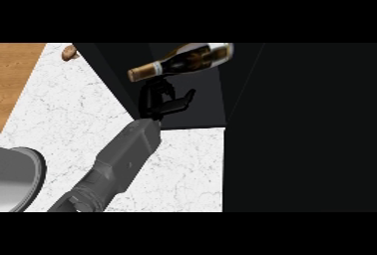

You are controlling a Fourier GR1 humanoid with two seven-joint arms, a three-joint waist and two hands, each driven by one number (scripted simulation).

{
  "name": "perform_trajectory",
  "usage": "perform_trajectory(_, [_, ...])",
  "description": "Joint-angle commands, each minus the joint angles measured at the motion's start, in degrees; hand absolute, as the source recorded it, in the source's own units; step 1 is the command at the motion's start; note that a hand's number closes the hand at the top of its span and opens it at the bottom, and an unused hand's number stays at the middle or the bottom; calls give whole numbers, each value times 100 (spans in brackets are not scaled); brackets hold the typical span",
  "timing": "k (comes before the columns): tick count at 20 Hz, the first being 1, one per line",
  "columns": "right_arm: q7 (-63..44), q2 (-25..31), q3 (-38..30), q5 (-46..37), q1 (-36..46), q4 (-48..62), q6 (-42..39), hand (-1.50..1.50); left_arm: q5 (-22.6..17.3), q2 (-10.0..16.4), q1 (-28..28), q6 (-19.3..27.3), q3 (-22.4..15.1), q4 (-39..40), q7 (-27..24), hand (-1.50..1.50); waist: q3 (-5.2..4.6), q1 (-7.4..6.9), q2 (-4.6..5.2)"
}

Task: Pick up the wine, place it into the cabinet and close the cabinet

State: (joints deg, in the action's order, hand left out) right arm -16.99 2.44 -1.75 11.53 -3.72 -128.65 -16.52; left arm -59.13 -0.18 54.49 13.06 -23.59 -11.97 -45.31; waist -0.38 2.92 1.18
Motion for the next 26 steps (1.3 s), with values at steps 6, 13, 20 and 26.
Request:
perform_trajectory(6, [192, -25, 84, -193, -194, -50, -79, -150, 132, 17, -164, -104, 143, 20, -1039, -150, 34, -119, -70])
perform_trajectory(13, [-223, 75, -23, 51, -255, -381, -9, -150, 352, 169, -688, 140, -118, -815, -842, -150, 39, -326, -160])
perform_trajectory(20, [-480, 110, -129, 51, 20, -400, 185, -150, 727, 630, -1411, 426, -662, -2634, -85, -150, 42, -475, -198])
perform_trajectory(26, [-751, 207, -289, 325, 214, -510, 248, -150, 1085, 1088, -2280, 815, -1207, -4835, 869, -150, 42, -417, -169])
